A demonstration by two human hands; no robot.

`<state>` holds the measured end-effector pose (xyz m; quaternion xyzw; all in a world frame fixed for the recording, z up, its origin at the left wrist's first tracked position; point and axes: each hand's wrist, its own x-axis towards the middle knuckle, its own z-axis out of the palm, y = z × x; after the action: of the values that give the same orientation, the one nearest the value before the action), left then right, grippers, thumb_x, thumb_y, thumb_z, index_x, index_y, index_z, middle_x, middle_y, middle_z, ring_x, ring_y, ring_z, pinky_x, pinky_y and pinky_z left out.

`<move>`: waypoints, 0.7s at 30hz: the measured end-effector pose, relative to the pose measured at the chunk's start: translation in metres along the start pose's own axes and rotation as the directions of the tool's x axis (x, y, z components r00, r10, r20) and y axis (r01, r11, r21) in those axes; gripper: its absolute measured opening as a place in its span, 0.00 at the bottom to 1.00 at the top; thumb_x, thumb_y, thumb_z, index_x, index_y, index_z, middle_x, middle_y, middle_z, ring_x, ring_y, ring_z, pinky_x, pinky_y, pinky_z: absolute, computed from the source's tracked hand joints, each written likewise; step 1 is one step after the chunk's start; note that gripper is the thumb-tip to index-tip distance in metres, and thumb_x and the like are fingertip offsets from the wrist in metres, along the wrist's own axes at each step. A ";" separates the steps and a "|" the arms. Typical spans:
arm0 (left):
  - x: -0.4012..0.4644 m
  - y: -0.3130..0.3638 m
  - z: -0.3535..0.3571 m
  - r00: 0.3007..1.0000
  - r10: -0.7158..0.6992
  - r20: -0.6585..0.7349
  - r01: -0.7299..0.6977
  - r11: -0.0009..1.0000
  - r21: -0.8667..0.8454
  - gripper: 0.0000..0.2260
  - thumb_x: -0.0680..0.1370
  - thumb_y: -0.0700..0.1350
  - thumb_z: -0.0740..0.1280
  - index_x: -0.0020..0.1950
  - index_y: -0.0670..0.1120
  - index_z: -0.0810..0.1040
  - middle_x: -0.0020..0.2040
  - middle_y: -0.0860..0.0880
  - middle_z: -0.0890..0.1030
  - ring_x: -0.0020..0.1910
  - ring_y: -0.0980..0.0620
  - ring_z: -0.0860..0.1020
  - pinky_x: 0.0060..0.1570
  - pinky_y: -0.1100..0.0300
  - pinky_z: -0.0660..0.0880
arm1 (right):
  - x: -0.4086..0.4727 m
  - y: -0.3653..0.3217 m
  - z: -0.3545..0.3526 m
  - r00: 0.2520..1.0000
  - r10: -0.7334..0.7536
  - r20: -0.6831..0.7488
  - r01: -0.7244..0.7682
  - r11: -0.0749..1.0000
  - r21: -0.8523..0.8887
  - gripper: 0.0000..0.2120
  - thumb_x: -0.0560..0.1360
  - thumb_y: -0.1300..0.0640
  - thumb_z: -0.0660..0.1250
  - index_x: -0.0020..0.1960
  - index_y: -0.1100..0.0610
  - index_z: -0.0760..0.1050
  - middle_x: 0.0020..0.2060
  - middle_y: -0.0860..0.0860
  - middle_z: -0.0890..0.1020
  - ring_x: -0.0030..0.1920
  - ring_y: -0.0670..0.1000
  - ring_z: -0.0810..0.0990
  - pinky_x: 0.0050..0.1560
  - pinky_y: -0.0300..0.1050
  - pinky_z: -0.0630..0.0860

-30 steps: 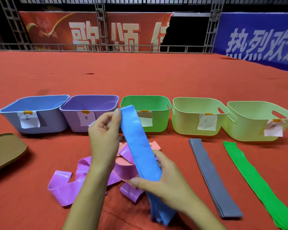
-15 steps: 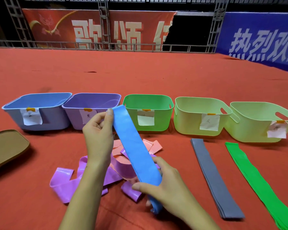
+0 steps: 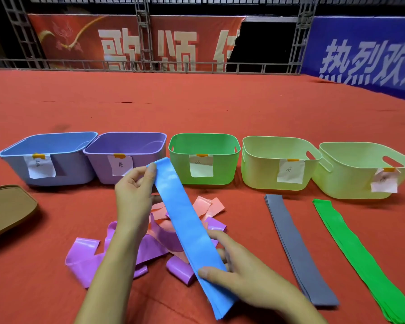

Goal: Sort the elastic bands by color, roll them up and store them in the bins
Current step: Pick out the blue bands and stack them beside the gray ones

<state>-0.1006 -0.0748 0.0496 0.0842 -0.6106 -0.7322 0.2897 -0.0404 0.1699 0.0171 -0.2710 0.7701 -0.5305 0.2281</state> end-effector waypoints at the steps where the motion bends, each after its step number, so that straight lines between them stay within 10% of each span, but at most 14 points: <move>1: 0.001 -0.001 -0.001 1.000 -0.013 0.004 0.013 1.000 0.000 0.11 0.86 0.47 0.68 0.53 0.38 0.82 0.43 0.43 0.88 0.42 0.47 0.86 0.33 0.56 0.82 | -0.002 0.000 -0.004 0.999 0.008 0.032 -0.008 1.000 -0.002 0.30 0.82 0.54 0.71 0.77 0.34 0.62 0.61 0.46 0.85 0.58 0.47 0.85 0.61 0.48 0.80; 7: 0.008 -0.014 -0.002 0.999 -0.053 0.007 0.053 0.998 0.029 0.12 0.85 0.45 0.69 0.57 0.35 0.82 0.45 0.40 0.88 0.43 0.44 0.87 0.33 0.54 0.83 | -0.010 0.006 -0.022 0.986 0.090 0.142 -0.091 0.996 -0.002 0.44 0.78 0.65 0.72 0.76 0.25 0.57 0.61 0.48 0.85 0.58 0.54 0.86 0.64 0.53 0.80; 15: 0.015 -0.027 -0.003 0.997 -0.074 -0.011 0.075 0.996 0.048 0.10 0.84 0.47 0.70 0.54 0.40 0.83 0.49 0.41 0.87 0.46 0.45 0.86 0.37 0.54 0.84 | -0.024 0.000 -0.040 0.978 0.181 0.100 -0.191 0.977 0.092 0.35 0.77 0.61 0.76 0.73 0.32 0.68 0.42 0.48 0.80 0.43 0.70 0.87 0.49 0.66 0.82; 21: 0.016 -0.041 0.004 0.995 -0.098 0.015 0.097 0.991 0.094 0.10 0.84 0.48 0.71 0.53 0.40 0.84 0.46 0.42 0.86 0.44 0.46 0.85 0.36 0.56 0.83 | -0.032 -0.010 -0.051 0.995 0.083 0.063 -0.076 0.992 -0.096 0.36 0.75 0.59 0.78 0.71 0.29 0.67 0.36 0.49 0.77 0.34 0.48 0.76 0.38 0.44 0.73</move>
<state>-0.1284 -0.0765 0.0158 0.1203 -0.6421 -0.7169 0.2435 -0.0478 0.2233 0.0454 -0.2680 0.7961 -0.4752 0.2619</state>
